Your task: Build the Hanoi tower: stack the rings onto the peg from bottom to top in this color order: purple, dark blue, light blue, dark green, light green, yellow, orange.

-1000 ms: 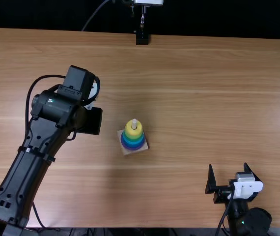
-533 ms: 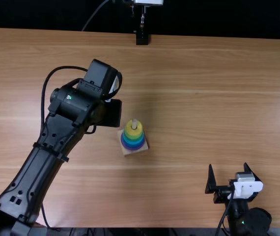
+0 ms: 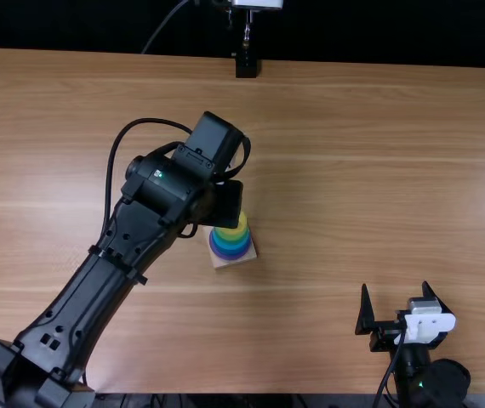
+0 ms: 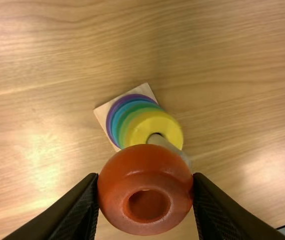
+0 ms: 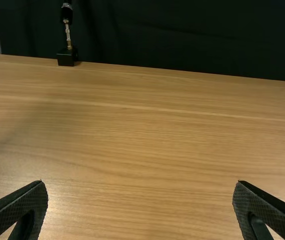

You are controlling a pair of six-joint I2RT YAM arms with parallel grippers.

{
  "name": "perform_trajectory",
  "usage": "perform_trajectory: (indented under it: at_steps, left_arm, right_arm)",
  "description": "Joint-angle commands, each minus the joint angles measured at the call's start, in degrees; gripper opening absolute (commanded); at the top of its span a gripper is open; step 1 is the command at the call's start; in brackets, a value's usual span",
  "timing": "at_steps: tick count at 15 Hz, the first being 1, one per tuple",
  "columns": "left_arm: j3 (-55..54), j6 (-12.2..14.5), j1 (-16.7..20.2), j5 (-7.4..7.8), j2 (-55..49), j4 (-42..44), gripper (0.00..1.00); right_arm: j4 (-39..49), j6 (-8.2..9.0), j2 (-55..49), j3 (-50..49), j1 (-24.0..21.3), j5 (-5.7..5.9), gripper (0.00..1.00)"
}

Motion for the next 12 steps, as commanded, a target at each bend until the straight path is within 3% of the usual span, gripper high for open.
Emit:
perform_trajectory:
  at_steps: [1, 12]
  left_arm:
    - [2.3, -1.3, -1.1, 0.05, 1.1, 0.2, 0.0]
    - [5.7, -1.6, -3.0, 0.05, 5.3, 0.0, 0.0]
  right_arm:
    - [-4.4, -0.39, -0.7, -3.6, -0.7, -0.89, 1.0]
    - [-4.4, -0.39, -0.7, -3.6, -0.7, -0.89, 1.0]
